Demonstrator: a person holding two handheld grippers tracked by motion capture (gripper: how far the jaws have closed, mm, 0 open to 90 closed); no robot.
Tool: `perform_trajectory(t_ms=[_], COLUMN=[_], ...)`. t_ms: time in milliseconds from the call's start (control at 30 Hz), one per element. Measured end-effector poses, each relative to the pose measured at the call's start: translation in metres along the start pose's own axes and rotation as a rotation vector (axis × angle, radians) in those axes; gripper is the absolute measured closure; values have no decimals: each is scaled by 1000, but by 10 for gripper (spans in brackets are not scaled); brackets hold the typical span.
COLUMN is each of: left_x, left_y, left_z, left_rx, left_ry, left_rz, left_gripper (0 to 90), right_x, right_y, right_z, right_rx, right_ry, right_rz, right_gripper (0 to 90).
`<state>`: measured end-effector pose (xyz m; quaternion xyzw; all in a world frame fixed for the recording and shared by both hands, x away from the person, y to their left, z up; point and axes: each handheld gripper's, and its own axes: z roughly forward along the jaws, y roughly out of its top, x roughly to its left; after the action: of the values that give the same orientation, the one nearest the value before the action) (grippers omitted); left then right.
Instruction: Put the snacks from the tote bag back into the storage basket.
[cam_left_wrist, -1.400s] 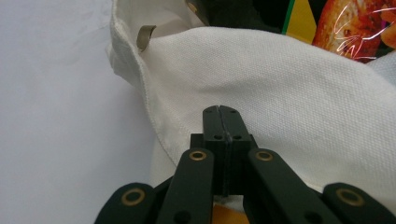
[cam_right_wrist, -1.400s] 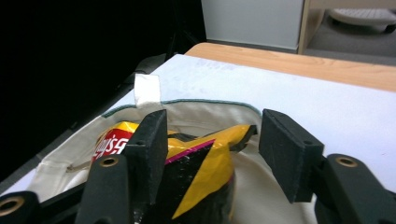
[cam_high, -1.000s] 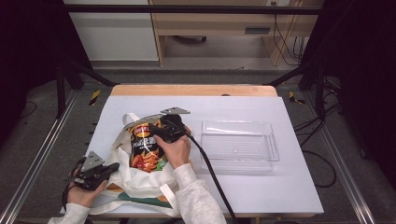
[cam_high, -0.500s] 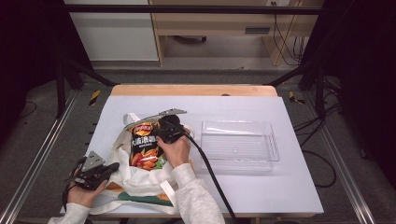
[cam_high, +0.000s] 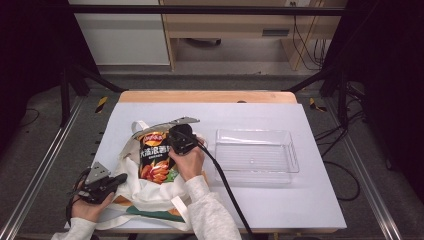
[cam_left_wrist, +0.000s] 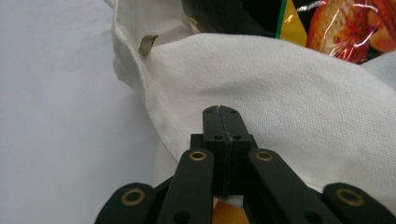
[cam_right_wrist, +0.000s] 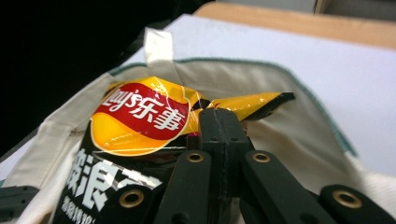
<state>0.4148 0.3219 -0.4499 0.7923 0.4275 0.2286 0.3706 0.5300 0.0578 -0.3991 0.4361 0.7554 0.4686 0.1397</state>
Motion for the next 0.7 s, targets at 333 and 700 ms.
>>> perform_trajectory(t_ms=[333,700], left_x=[1,1], left_y=[3,3], left_z=[-1,0], left_rx=[-22,-24], left_ry=[24,26], left_rz=[-7,-12], left_gripper=[900,900], right_x=[24,9], right_y=[-1,-34], right_z=[-64,-81], right_rx=[-191,-193], right_ry=[168,182], right_rz=[-121,-115], right_gripper=[900,900])
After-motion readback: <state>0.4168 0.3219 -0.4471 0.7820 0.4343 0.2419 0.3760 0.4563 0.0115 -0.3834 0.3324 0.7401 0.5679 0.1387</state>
